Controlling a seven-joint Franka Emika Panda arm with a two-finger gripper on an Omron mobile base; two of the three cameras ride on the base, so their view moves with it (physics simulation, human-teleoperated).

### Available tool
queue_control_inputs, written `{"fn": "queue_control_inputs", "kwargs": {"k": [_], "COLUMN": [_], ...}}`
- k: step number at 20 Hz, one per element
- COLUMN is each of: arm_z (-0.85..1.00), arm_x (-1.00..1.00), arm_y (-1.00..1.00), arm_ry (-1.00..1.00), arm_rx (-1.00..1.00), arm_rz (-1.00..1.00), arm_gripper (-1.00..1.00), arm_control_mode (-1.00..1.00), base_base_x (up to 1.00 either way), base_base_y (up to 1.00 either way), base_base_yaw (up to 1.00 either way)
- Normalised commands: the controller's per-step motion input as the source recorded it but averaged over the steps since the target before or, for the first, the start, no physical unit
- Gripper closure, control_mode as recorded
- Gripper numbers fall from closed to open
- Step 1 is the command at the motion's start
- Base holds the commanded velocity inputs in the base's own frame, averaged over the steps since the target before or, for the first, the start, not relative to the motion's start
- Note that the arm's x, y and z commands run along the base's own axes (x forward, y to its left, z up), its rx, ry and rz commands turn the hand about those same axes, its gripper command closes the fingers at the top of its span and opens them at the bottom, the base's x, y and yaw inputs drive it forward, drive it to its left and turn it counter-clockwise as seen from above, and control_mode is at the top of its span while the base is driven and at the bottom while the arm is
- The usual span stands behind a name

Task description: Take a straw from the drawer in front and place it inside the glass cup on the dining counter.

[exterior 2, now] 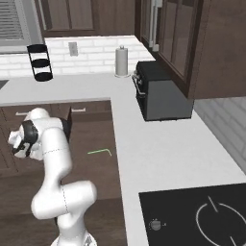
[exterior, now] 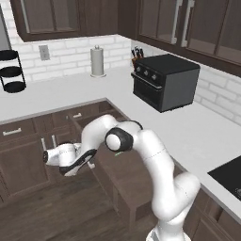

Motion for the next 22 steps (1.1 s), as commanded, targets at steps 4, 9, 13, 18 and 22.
{"fn": "queue_control_inputs", "kwargs": {"k": [4, 9, 13, 18, 22], "arm_z": [0.41, 0.95, 0.99, 0.52, 0.07], "arm_x": [-0.51, -0.73, -0.29, 0.0, 0.18], "arm_y": [0.22, -0.12, -0.69, -0.97, -0.77], "arm_ry": [0.37, 0.03, 0.0, 0.02, 0.08], "arm_rx": [0.59, 0.36, 0.21, 0.15, 0.11], "arm_rz": [0.08, 0.01, -0.02, -0.11, -0.11], "arm_gripper": [-1.0, -1.0, -1.0, -1.0, -1.0], "arm_control_mode": [-1.0, -1.0, -1.0, -1.0, -1.0], "base_base_x": [0.0, 0.0, 0.0, 0.0, 0.0], "base_base_y": [0.0, 0.0, 0.0, 0.0, 0.0], "base_base_yaw": [0.0, 0.0, 0.0, 0.0, 0.0]}}
